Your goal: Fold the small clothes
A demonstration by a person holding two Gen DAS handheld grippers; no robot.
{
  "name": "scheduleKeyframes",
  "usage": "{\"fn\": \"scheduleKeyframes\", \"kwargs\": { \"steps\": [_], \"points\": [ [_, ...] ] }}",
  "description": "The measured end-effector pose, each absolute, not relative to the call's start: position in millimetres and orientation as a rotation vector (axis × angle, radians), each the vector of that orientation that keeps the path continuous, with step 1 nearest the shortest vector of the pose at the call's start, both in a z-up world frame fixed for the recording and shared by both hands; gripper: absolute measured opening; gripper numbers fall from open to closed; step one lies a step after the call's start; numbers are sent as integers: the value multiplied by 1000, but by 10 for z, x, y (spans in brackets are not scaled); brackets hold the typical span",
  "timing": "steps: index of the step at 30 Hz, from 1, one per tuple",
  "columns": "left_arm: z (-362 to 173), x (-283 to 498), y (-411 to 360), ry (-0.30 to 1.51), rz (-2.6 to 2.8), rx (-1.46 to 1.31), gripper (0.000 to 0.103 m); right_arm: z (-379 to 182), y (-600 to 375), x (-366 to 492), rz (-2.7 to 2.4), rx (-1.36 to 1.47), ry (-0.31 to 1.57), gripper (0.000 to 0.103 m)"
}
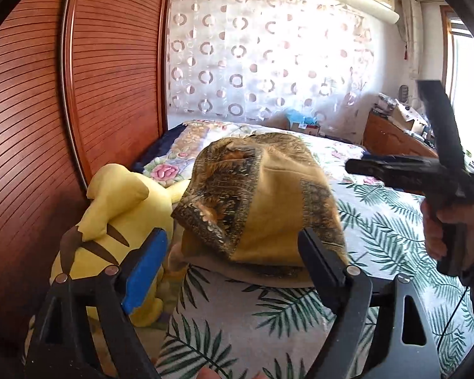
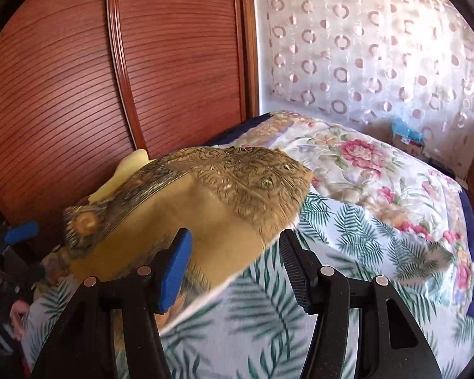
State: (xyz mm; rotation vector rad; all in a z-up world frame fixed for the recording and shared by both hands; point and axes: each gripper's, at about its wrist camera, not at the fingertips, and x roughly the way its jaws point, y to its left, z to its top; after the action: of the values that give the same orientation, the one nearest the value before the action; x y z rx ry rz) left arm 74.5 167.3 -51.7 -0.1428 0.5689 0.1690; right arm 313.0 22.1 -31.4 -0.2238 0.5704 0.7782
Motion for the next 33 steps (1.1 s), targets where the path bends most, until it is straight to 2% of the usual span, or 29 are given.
{"fn": "scheduleKeyframes", "kwargs": {
  "steps": [14, 17, 20, 33],
  "points": [
    [-358, 557, 1038, 563, 64, -72, 85, -165, -779, 1903, 655, -168, 524, 60],
    [-314, 541, 874, 559, 34, -65, 85, -148, -980, 1702, 632, -145, 522, 64],
    [-271, 528, 710, 555, 12, -52, 85, -129, -1145, 1497, 587, -133, 511, 73],
    [-18, 564, 108, 530, -83, -47, 85, 31, -1702, 626, 394, -36, 455, 74]
  ]
}}
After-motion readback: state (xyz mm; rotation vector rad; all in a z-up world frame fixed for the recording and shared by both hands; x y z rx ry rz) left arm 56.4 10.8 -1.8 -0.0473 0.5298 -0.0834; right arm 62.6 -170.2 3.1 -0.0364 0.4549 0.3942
